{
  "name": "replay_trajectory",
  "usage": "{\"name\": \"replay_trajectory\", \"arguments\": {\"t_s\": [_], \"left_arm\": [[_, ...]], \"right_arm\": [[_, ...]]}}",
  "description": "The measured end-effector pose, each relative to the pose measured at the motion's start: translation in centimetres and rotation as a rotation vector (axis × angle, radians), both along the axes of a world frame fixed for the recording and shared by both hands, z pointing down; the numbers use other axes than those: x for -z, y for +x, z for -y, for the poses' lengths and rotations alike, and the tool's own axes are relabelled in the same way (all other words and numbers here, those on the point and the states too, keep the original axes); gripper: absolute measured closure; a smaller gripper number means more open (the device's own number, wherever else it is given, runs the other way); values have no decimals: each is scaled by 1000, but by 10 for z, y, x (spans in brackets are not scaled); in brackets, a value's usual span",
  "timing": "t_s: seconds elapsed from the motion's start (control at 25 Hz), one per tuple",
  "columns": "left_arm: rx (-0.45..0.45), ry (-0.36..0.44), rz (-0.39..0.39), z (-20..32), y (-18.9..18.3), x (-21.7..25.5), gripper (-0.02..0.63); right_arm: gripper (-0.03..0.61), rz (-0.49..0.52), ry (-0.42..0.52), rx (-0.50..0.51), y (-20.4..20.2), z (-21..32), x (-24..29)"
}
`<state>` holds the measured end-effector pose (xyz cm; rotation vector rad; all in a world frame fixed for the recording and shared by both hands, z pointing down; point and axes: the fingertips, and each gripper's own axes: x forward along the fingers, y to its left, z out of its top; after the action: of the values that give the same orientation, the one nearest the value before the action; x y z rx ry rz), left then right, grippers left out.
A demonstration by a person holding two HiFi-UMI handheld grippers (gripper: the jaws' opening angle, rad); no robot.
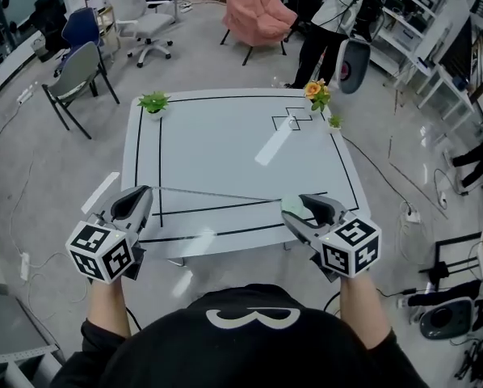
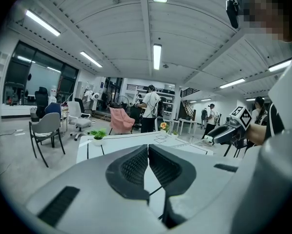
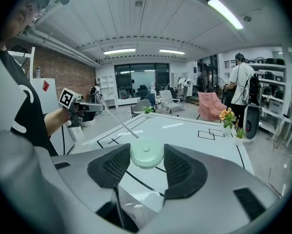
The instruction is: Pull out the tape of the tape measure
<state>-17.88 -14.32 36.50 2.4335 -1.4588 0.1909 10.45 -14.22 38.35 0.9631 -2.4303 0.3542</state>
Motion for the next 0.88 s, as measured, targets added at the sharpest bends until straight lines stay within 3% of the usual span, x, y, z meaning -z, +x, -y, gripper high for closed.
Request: {"name": "replay_trajectory", "arguments": {"t_s": [0.48, 0.88], "left_arm": [[-45, -22, 3, 13, 21, -5, 601], [-60, -105, 41, 42, 30, -39, 601]], "right_arm": [[359, -15, -9, -16, 9, 10, -9], [359, -57, -59, -23, 17, 40, -46]]}}
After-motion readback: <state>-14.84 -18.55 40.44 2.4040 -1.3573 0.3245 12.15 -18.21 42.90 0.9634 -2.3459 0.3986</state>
